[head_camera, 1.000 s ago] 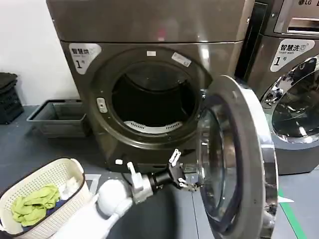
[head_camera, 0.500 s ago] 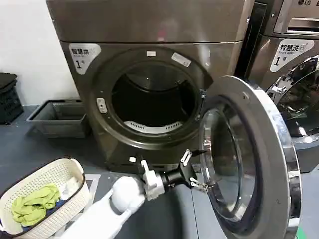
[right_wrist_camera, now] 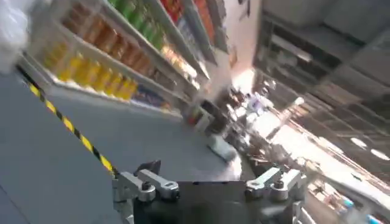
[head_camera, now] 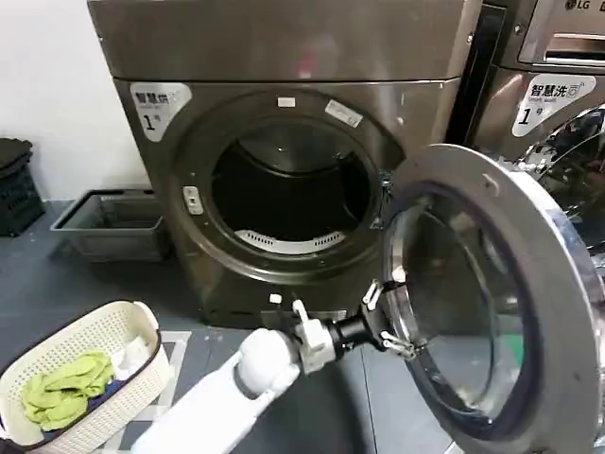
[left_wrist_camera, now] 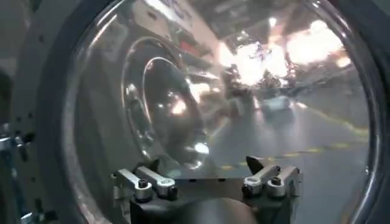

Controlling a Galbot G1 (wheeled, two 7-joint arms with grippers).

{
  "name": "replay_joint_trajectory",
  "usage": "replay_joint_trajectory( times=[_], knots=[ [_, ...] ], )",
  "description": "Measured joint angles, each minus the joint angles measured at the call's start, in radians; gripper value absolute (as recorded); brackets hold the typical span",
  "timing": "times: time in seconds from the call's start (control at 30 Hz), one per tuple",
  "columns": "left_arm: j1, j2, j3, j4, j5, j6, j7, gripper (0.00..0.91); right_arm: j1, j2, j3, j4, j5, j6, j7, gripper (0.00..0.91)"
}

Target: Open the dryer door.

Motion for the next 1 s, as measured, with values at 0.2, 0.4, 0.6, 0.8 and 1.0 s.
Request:
replay_joint_trajectory(
  times=[0.2,0.4,0.6,0.8,1.0],
  knots=[
    [-0.034,-0.040,0.041,0.047,0.028,-0.024,-0.014,0.907,0.001,0.035,0.062,-0.025,-0.023,-0.081,0.034,0.907],
    [-0.066,-0.085,0.073,0.098,0.046,-0.041,-0.024,0.907,-0.010,0.052,0.115,-0.039,-0.088,-0.159,0.086,0.907],
    [-0.087,-0.127,0.086,0.150,0.059,-0.054,-0.037,0.907,-0.016,0.074,0.160,-0.022,-0.133,-0.220,0.098,0.907],
    [-0.110,-0.170,0.094,0.203,0.106,-0.067,-0.060,0.907,-0.019,0.094,0.187,0.003,-0.136,-0.243,0.095,0.907],
    [-0.140,-0.211,0.094,0.266,0.159,-0.074,-0.086,0.907,-0.028,0.104,0.206,0.011,-0.139,-0.240,0.090,0.907]
  ],
)
